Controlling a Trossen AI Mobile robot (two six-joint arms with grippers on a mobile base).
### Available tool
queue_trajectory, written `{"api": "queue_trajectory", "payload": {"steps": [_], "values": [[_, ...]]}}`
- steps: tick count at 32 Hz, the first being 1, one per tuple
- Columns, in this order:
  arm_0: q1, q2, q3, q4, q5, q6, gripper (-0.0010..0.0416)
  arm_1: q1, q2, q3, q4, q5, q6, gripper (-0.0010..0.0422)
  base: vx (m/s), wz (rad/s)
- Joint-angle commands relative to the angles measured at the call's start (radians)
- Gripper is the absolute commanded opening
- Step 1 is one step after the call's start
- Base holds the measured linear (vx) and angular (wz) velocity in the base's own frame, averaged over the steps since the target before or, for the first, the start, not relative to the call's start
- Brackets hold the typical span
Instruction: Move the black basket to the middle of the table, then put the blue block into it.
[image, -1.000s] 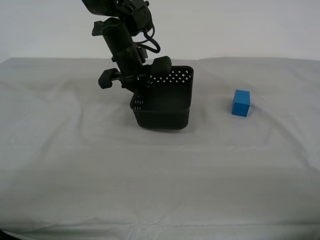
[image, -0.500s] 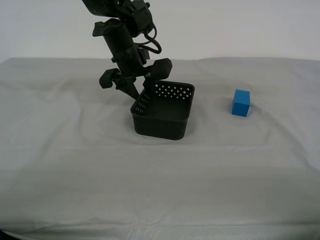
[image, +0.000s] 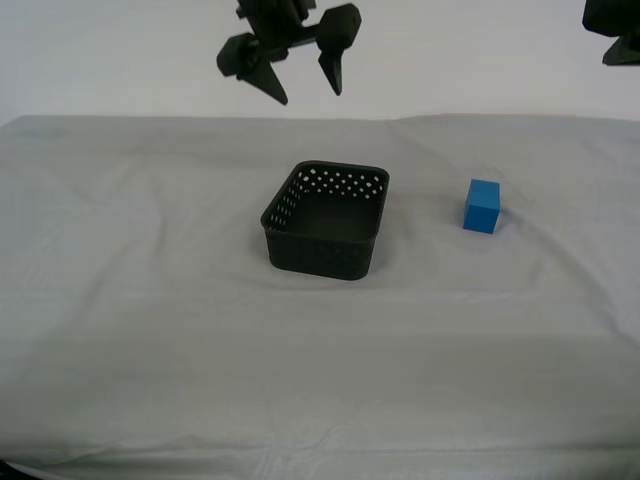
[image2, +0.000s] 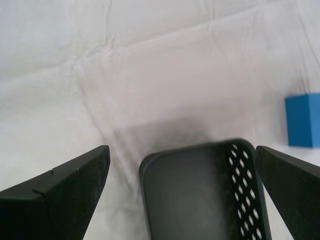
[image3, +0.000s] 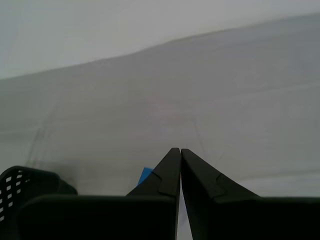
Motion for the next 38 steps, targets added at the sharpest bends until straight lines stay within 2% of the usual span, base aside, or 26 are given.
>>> {"api": "queue_trajectory", "payload": {"steps": [1,3,4,5,7,8,9,13,15,18,22,25,26,29,30,31,35,37,38], "values": [[0.015,0.03,0.007,-0.037,-0.02,0.037,0.0047,0.011,0.001,0.043,-0.044,-0.08,0.048,0.0398,0.0,0.0],[0.028,0.077,0.006,-0.04,-0.037,0.061,0.0104,0.022,0.001,0.077,-0.074,-0.157,0.077,0.0398,0.0,0.0],[0.034,0.093,0.008,-0.038,-0.053,0.061,0.0129,0.028,0.001,0.084,-0.08,-0.164,0.091,0.0398,0.0,0.0],[0.042,0.112,0.008,-0.026,-0.074,0.065,0.0158,0.038,0.001,0.084,-0.082,-0.164,0.101,0.0398,0.0,0.0],[0.052,0.132,0.008,-0.02,-0.077,0.084,0.0197,0.05,0.001,0.084,-0.093,-0.166,0.106,0.0398,0.0,0.0],[0.054,0.164,0.007,-0.019,-0.076,0.091,0.0246,0.066,0.001,0.082,-0.101,-0.166,0.109,0.0398,0.0,0.0],[0.055,0.18,0.007,-0.019,-0.077,0.095,0.0269,0.074,0.001,0.081,-0.106,-0.166,0.109,0.0398,0.0,0.0],[0.064,0.28,0.028,-0.013,-0.076,0.101,0.0344,0.095,0.001,0.081,-0.107,-0.166,0.109,0.0398,0.0,0.0],[0.074,0.357,0.064,-0.013,-0.076,0.101,0.0364,0.096,0.001,0.081,-0.105,-0.166,0.109,0.0398,0.0,0.0],[0.091,0.455,0.125,-0.019,-0.074,0.102,0.0375,0.096,0.001,0.081,-0.104,-0.166,0.111,0.0398,0.0,0.0],[0.114,0.581,0.235,-0.085,-0.074,0.109,0.0368,0.097,0.001,0.081,-0.103,-0.166,0.12,0.0398,0.0,0.0],[0.152,0.704,0.339,-0.122,-0.07,0.136,0.0355,0.097,0.001,0.081,-0.102,-0.166,0.128,0.0398,0.0,0.0],[0.166,0.753,0.38,-0.153,-0.053,0.139,0.0355,0.097,0.001,0.081,-0.102,-0.166,0.128,0.0398,0.0,0.0],[0.193,0.852,0.454,-0.199,-0.039,0.148,0.0354,0.097,0.001,0.081,-0.101,-0.165,0.134,0.0398,0.0,0.0],[0.196,0.882,0.48,-0.232,0.0,0.155,0.0356,0.097,0.001,0.081,-0.101,-0.165,0.137,0.0398,0.0,0.0],[0.196,0.9,0.494,-0.25,0.016,0.154,0.0356,0.097,0.001,0.081,-0.102,-0.165,0.138,0.0398,0.0,0.0],[0.197,0.946,0.513,-0.263,0.065,0.162,0.0355,0.097,0.001,0.081,-0.1,-0.165,0.142,0.0398,0.0,0.0],[0.197,0.956,0.514,-0.264,0.068,0.163,0.0353,0.097,0.001,0.081,-0.099,-0.165,0.142,0.0398,0.0,0.0],[0.197,0.974,0.517,-0.263,0.068,0.172,0.0338,0.097,0.001,0.081,-0.1,-0.164,0.143,0.0398,0.0,0.0]]}}
